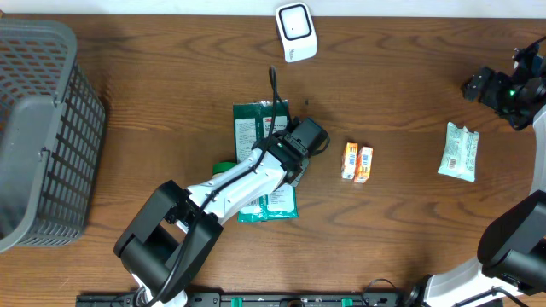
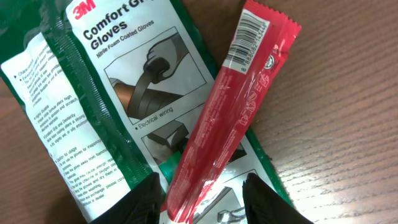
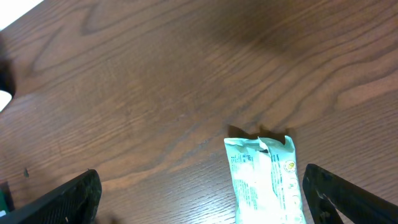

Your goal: Scan the item barcode

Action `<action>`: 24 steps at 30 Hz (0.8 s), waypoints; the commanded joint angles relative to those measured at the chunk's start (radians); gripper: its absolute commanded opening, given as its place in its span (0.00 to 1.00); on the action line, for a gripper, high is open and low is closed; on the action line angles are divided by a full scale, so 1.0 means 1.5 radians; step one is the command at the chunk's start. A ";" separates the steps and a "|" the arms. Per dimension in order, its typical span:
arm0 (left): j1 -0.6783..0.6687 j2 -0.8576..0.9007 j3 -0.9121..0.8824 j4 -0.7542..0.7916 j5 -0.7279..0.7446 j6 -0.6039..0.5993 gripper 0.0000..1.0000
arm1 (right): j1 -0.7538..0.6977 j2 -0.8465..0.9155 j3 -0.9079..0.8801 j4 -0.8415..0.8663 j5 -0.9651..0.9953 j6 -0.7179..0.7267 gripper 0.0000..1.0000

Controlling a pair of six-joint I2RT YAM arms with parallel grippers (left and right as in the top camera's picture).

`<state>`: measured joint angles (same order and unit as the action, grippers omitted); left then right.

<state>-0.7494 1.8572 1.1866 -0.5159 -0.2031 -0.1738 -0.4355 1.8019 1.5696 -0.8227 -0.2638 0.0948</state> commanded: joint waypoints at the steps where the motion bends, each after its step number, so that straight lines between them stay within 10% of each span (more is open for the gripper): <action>1: 0.003 -0.008 0.007 -0.001 0.020 -0.096 0.44 | -0.003 0.002 -0.001 -0.001 0.003 -0.007 0.99; 24: 0.005 0.002 0.007 -0.002 0.055 -0.129 0.44 | -0.003 0.002 -0.001 -0.001 0.003 -0.007 0.99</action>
<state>-0.7475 1.8572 1.1866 -0.5171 -0.0868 -0.3599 -0.4355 1.8019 1.5696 -0.8227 -0.2638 0.0948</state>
